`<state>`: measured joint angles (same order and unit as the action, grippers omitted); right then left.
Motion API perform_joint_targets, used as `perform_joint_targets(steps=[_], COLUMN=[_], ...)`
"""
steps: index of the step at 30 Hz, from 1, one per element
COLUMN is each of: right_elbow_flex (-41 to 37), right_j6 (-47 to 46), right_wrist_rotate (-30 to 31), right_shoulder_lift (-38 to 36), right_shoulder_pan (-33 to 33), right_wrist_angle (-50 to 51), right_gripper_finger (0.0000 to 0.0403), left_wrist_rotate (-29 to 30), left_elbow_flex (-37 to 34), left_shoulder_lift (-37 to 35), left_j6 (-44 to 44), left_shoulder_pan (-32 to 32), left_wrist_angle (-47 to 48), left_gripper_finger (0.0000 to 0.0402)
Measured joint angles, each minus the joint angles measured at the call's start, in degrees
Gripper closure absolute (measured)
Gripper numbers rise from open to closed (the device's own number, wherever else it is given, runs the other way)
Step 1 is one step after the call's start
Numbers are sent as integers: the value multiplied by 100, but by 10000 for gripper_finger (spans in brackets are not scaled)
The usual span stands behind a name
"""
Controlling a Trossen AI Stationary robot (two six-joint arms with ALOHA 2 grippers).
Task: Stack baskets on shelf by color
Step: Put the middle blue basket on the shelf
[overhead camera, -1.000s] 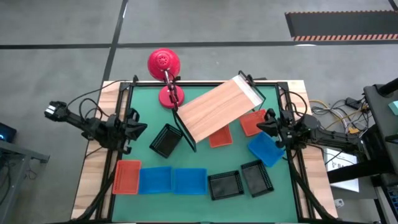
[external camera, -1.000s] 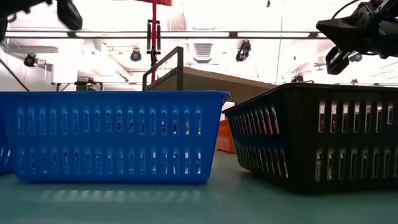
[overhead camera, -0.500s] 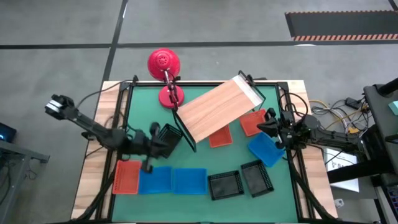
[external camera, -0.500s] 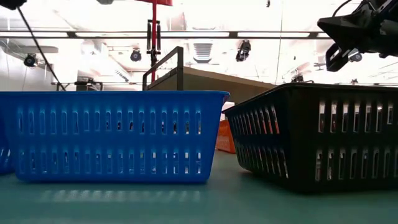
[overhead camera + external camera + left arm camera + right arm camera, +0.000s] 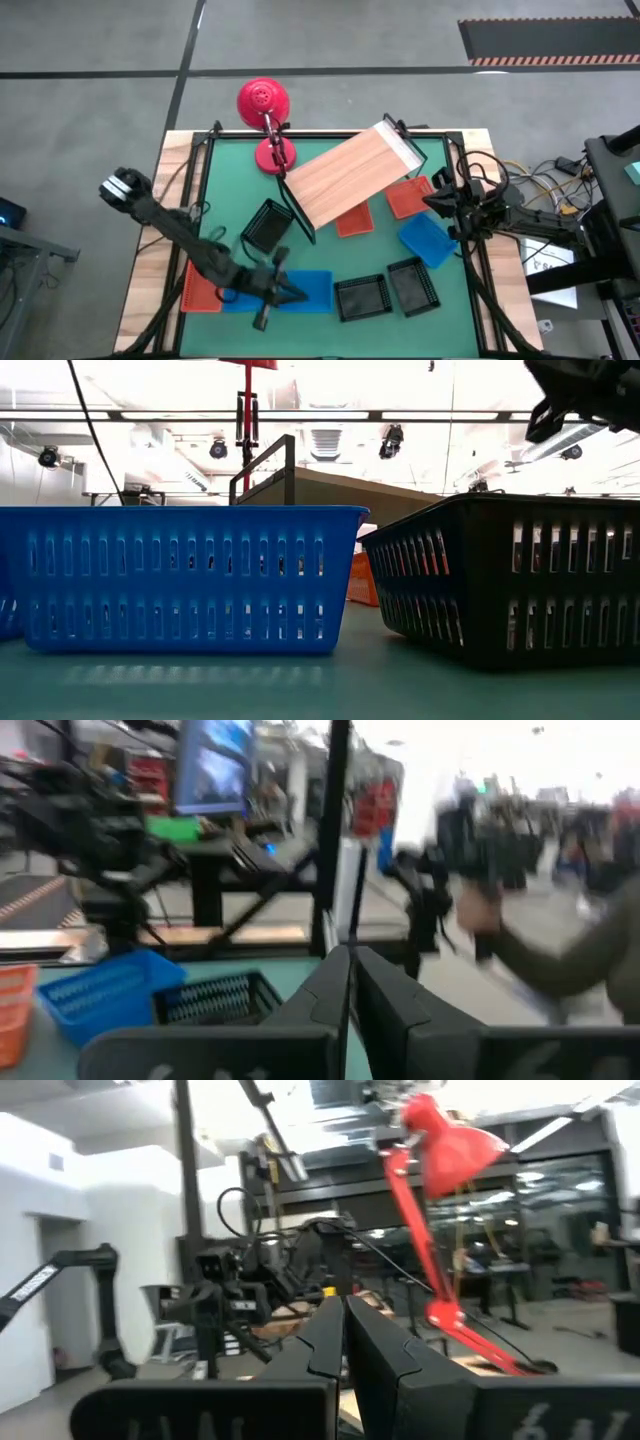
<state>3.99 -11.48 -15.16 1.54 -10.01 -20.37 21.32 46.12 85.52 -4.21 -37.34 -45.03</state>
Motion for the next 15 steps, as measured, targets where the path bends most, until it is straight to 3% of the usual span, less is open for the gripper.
perform_joint_targets(steps=[6,15], right_elbow_flex=[246,403], right_j6=[-29,438], right_wrist_rotate=[-453,-542], right_shoulder_lift=[51,194], right_shoulder_pan=[1,1], right_wrist_angle=[23,48], right_gripper_finger=[394,394], left_wrist_rotate=[-12,37], left_elbow_flex=[764,2246], left_shoulder_lift=[515,923], left_j6=[-195,-1668], left_shoulder_pan=[-104,-101], left_wrist_angle=[891,3856], left_gripper_finger=[398,398])
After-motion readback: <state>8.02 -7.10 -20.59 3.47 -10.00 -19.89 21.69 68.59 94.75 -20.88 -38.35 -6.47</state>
